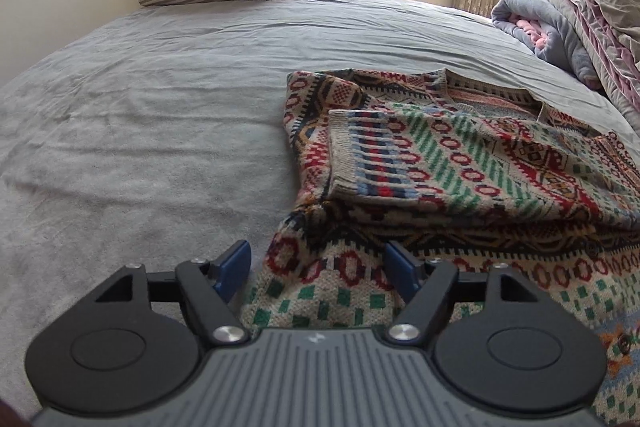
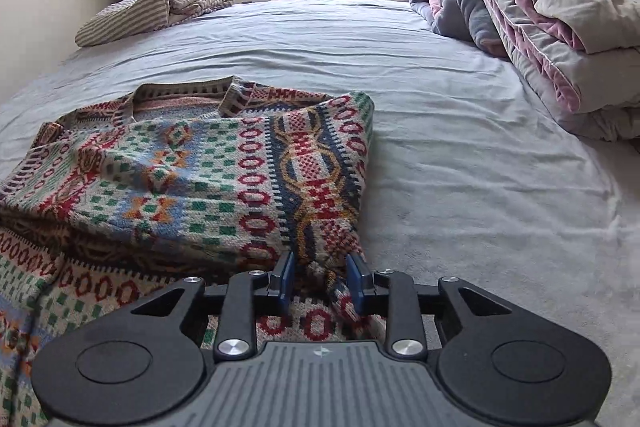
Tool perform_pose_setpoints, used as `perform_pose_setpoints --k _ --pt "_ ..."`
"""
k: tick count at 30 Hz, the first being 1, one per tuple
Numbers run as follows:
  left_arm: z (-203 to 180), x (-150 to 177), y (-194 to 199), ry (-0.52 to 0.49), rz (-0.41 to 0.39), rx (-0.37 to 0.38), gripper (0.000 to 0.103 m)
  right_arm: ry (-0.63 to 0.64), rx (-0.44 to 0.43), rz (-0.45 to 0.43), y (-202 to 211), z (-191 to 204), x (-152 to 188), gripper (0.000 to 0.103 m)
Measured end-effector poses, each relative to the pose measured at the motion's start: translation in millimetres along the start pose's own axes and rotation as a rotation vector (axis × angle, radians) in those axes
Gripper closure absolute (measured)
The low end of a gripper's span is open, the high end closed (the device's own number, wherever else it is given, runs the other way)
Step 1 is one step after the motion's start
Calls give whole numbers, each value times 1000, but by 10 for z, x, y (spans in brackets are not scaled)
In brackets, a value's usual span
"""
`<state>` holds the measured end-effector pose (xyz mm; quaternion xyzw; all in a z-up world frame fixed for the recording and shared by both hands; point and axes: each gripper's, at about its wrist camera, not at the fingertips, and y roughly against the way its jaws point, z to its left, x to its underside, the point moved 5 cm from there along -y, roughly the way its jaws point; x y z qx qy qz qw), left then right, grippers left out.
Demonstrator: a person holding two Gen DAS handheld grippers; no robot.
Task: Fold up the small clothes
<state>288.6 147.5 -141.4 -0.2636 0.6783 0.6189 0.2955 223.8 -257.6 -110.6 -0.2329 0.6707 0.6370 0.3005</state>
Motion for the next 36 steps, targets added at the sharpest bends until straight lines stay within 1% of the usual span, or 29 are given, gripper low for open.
perform_pose_setpoints --k 2,3,4,6,10,12,14,17,19,21,25,28,32,34,36 --pt "43 42 138 9 14 3 21 -26 -8 6 122 -81 47 60" --pt "56 64 208 12 21 12 18 -49 -21 7 199 -126 76 48" --pt "66 92 279 13 31 29 16 -70 -39 7 278 -163 108 38" --pt "82 164 408 20 54 66 12 -101 -73 11 424 -247 184 33" --pt "156 360 603 60 112 138 9 -168 -113 41 638 -408 386 22" --pt "205 470 681 82 143 163 7 -204 -125 62 729 -500 506 19" --pt "249 578 752 89 169 173 6 -231 -124 73 796 -565 603 17" --pt "318 719 860 84 187 183 4 -287 -128 87 895 -673 759 17" --pt "361 793 926 90 196 199 3 -336 -149 98 954 -734 867 16" --pt "410 864 986 102 208 225 2 -379 -178 104 1006 -771 962 16" --pt "514 967 1080 146 228 287 2 -424 -221 106 1096 -797 1107 15" --pt "565 1035 1133 183 253 366 2 -435 -254 116 1138 -771 1154 15" --pt "638 1103 1172 248 277 455 5 -438 -293 131 1178 -734 1198 15" --pt "657 1121 1185 278 289 478 9 -429 -318 137 1210 -723 1233 17" --pt "651 1141 1195 296 307 505 18 -410 -325 137 1214 -685 1249 19"
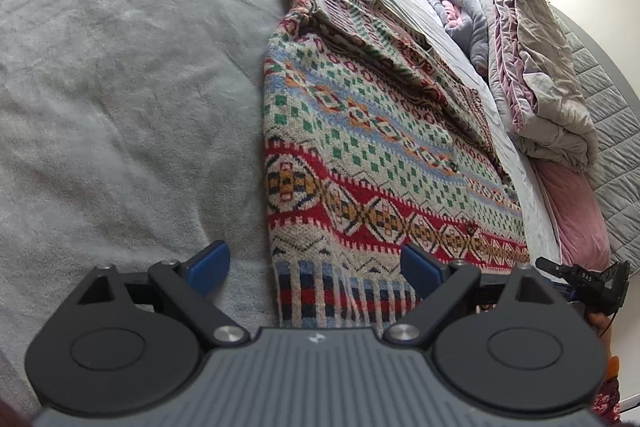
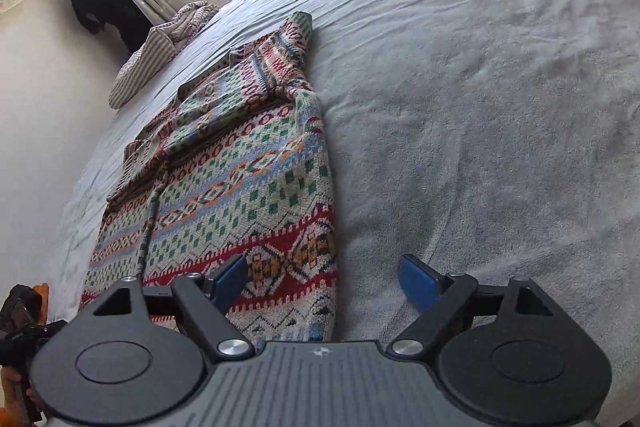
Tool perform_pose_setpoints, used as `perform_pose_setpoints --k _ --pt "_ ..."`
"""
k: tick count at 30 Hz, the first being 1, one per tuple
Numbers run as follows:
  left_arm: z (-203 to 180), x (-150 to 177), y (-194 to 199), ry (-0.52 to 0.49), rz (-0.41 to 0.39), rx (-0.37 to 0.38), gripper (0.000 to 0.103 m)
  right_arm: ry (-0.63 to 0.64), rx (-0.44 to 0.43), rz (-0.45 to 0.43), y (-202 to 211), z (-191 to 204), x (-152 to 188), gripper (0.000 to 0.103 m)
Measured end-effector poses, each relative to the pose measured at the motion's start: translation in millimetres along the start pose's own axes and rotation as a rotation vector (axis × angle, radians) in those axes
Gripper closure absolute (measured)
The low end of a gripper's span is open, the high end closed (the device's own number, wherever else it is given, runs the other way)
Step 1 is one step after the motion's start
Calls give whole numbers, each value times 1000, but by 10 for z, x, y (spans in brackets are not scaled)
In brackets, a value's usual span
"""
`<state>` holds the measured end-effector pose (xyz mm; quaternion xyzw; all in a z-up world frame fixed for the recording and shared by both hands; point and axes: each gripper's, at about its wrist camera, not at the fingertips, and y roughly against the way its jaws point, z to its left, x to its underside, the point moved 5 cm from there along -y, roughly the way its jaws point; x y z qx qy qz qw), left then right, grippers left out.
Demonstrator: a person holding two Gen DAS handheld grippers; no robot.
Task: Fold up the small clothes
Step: 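Grasp the ribbed hem with the left gripper while the right gripper grasps the hem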
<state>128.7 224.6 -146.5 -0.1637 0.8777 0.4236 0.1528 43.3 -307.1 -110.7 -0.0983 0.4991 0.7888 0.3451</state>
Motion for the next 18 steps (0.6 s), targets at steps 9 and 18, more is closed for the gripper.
perform_pose_setpoints --k 9,18 --pt "-179 109 -94 -57 76 -17 54 -75 -147 49 -28 -7 135 49" --pt "-233 157 -168 -47 116 -9 93 -73 -176 119 -128 103 257 89"
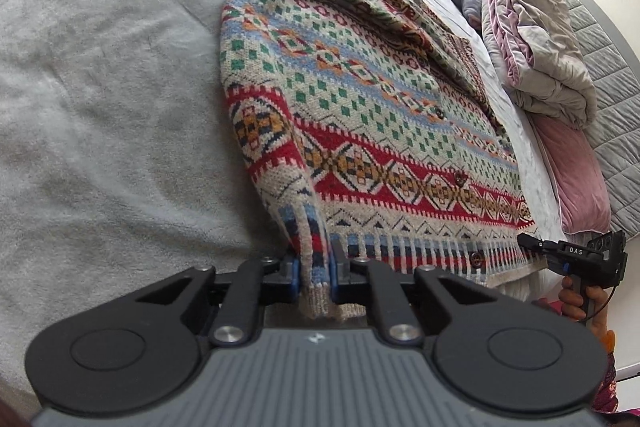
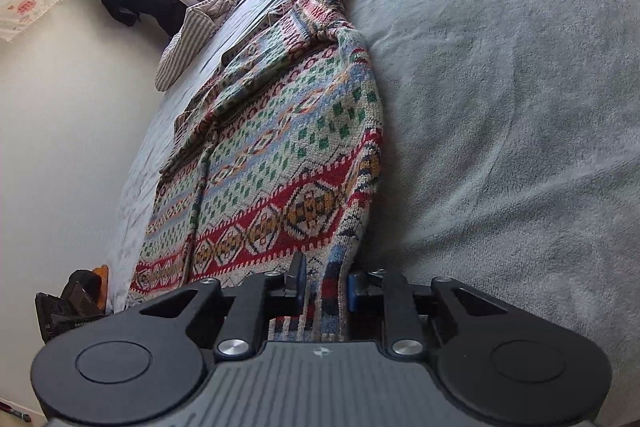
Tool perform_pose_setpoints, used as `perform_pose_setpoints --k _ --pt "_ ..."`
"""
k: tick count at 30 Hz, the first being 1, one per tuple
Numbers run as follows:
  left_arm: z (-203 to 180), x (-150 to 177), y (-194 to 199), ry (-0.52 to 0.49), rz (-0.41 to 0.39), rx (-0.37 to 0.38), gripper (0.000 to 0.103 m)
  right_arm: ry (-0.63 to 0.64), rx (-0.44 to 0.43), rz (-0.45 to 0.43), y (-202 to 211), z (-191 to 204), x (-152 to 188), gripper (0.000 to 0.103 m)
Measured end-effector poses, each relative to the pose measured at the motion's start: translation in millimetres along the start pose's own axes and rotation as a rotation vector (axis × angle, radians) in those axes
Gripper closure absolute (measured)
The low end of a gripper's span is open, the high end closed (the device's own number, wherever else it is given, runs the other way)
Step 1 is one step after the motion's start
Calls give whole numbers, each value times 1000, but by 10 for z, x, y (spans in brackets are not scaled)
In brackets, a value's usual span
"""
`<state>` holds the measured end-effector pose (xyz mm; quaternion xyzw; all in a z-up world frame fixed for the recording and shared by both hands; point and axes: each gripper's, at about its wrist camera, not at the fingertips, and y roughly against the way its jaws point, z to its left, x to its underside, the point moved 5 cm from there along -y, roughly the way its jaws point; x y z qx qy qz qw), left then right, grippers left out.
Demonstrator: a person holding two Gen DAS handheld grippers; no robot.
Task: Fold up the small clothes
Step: 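Grasp the ribbed hem with the left gripper while the right gripper grasps the hem, then fold the hem up toward the collar with both grippers and release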
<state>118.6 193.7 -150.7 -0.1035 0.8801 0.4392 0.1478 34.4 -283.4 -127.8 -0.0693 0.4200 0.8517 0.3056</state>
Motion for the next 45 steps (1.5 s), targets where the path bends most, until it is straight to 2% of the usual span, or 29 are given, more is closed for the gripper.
perform_pose_setpoints --k 7,13,19,25,30,37,42,45 --pt "-64 -63 143 6 -75 64 95 75 62 -41 56 159 -35 94" --pt "-211 -289 329 5 -178 106 96 111 34 -127 182 349 -214 94" --pt "-340 -695 462 6 -302 137 96 169 -7 -216 313 569 -546 95" --pt "-405 -1251 467 47 -455 154 96 157 -30 -314 226 694 -1036 95" --pt "-363 -1759 279 106 -521 148 96 147 -12 -384 -27 733 -1531 95" --pt "-208 -2528 -201 141 -542 80 96 143 24 -395 -507 606 -2178 95" --pt "-4 -2904 -703 205 -510 38 96 119 57 -387 -924 412 -2547 95" --pt "149 -3011 -969 248 -490 -3 93 67 84 -354 -1199 224 -2699 95"
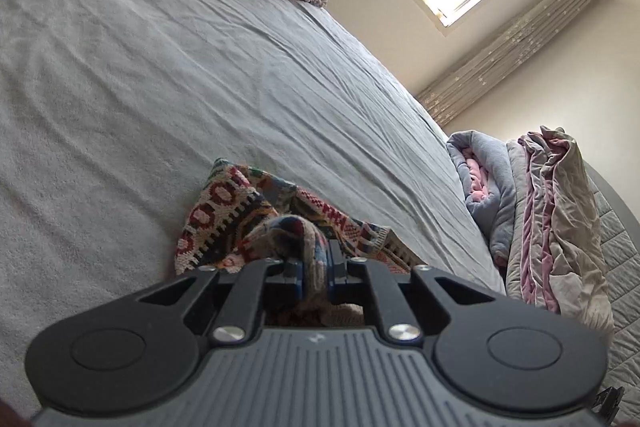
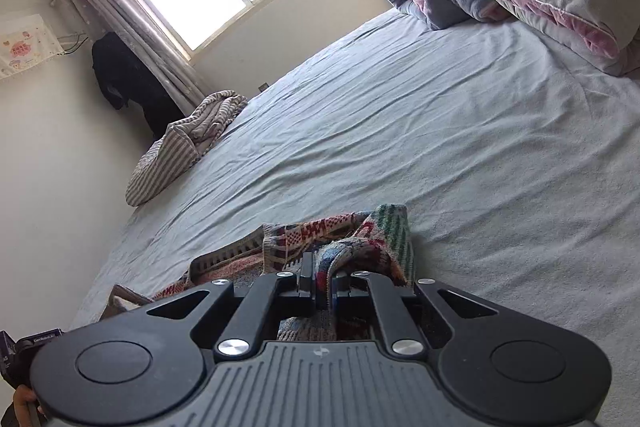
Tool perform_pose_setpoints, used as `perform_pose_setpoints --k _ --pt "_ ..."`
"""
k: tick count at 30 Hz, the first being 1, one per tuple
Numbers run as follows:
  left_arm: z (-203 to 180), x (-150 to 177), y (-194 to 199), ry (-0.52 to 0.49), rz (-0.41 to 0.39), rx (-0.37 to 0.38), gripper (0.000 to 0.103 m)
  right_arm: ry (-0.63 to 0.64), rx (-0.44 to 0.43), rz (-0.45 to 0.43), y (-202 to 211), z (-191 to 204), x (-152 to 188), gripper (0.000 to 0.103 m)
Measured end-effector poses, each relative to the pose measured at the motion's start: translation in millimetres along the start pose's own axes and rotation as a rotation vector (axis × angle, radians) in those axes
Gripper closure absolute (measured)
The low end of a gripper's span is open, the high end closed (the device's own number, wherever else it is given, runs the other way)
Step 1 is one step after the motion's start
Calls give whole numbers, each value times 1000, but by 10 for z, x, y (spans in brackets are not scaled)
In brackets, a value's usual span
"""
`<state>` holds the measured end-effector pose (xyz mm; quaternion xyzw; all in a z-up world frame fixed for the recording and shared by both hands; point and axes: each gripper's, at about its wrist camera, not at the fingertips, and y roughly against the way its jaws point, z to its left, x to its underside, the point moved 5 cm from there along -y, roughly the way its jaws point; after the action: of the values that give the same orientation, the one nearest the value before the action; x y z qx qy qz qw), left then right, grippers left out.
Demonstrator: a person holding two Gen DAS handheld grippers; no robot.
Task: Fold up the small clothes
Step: 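Fold the hem up toward the collar with both grippers and release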
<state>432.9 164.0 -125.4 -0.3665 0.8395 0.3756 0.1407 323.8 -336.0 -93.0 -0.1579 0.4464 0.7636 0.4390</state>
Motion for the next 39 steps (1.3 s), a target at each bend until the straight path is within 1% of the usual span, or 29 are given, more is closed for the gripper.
perform_pose_setpoints --k 3,5,6,7,8,9,10,11,12,13,14,16,18,20,22,23,24,27,28,29,30,31,32,33,34,35,37,38,39 --pt "141 24 -236 49 40 -32 90 19 53 22 -204 -67 26 94" --pt "150 26 -254 25 39 -40 88 46 76 12 -231 -55 26 90" --pt "135 23 -232 5 32 -37 86 60 84 4 -222 -45 13 86" --pt "114 19 -196 -15 24 -39 85 72 91 -7 -199 -41 -2 77" --pt "99 14 -163 -29 15 -44 80 90 107 -28 -167 -27 -21 68" --pt "80 -16 -105 -52 -16 -54 65 113 135 -54 -126 -23 -43 49" --pt "59 -49 -32 -79 -68 -84 52 138 153 -77 -79 -28 -74 45" --pt "34 -88 53 -110 -132 -128 28 158 157 -89 -44 -33 -98 45" --pt "13 -123 133 -144 -195 -166 17 161 157 -92 -20 -47 -116 45" --pt "-11 -151 191 -182 -234 -188 16 156 153 -94 8 -62 -132 45" --pt "-27 -162 215 -208 -240 -200 16 155 147 -96 37 -66 -134 45" --pt "-31 -152 224 -247 -201 -223 15 168 140 -97 69 -56 -119 43" --pt "-37 -87 212 -294 -162 -225 15 189 139 -92 83 -52 -81 39" --pt "-55 -9 212 -346 -140 -226 15 214 151 -82 54 -29 -30 39" --pt "-51 51 191 -376 -113 -224 17 233 159 -66 -4 13 15 39" --pt "-44 63 171 -382 -102 -228 20 242 161 -54 -37 20 35 39" --pt "-35 72 133 -387 -87 -230 29 249 167 -47 -61 17 44 39" --pt "8 51 11 -359 -55 -236 50 285 196 -34 -191 18 7 39" --pt "15 43 -36 -353 -47 -235 55 292 200 -30 -238 27 -11 41" --pt "15 41 -80 -351 -41 -235 64 300 198 -23 -295 33 -38 44" --pt "6 43 -123 -354 -38 -240 70 314 201 -16 -362 43 -62 51" --pt "-7 45 -148 -363 -42 -244 70 328 212 -11 -422 50 -77 56" --pt "-23 48 -162 -379 -53 -248 76 342 226 -7 -473 54 -84 59" --pt "-50 49 -170 -398 -72 -251 88 360 240 -7 -524 66 -76 68" --pt "-74 48 -158 -410 -95 -253 96 381 256 -15 -560 79 -67 79" --pt "-98 47 -127 -418 -124 -250 99 398 259 -26 -572 97 -55 87" --pt "-177 45 -8 -466 -242 -266 100 447 271 -120 -489 149 -31 98" --pt "-209 49 46 -484 -290 -269 100 455 270 -174 -428 166 -25 98" --pt "-218 47 73 -486 -316 -273 100 453 278 -252 -319 174 -26 99"
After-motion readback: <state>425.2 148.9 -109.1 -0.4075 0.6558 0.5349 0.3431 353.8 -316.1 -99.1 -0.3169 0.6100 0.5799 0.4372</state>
